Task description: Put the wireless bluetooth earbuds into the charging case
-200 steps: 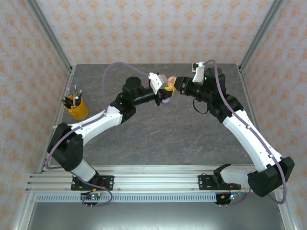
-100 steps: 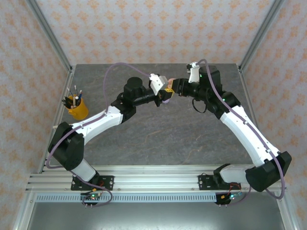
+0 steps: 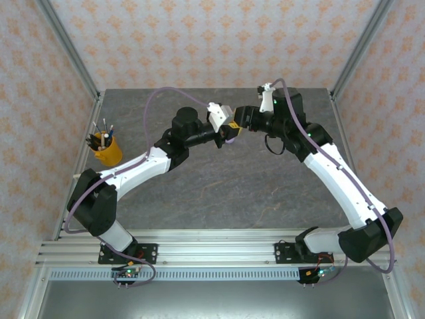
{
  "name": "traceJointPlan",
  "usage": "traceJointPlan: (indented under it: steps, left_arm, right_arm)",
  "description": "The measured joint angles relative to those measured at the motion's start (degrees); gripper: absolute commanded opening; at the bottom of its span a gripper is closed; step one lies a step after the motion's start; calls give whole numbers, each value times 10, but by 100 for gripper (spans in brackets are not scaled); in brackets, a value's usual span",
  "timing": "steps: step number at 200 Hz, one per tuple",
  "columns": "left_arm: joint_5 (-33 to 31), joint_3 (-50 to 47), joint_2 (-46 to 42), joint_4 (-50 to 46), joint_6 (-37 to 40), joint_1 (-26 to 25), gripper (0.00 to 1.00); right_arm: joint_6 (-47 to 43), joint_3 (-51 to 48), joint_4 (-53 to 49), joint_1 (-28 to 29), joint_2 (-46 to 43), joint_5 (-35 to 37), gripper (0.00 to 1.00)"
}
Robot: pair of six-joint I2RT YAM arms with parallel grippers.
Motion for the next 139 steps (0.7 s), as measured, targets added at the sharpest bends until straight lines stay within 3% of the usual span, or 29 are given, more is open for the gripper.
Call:
traceJointPlan:
  steps: [78,109,139]
  left_arm:
    - [2,0,0,3,0,-3,0]
    - [4,-3,0,3,0,-3,0]
    - [9,-6,0,3,1,-3,0]
  right_arm:
    - [24,39,-25,-11,-9,34,53]
    - [24,108,-55,-17,12,47,47]
    - [13,201,-100,-22,91,55,36]
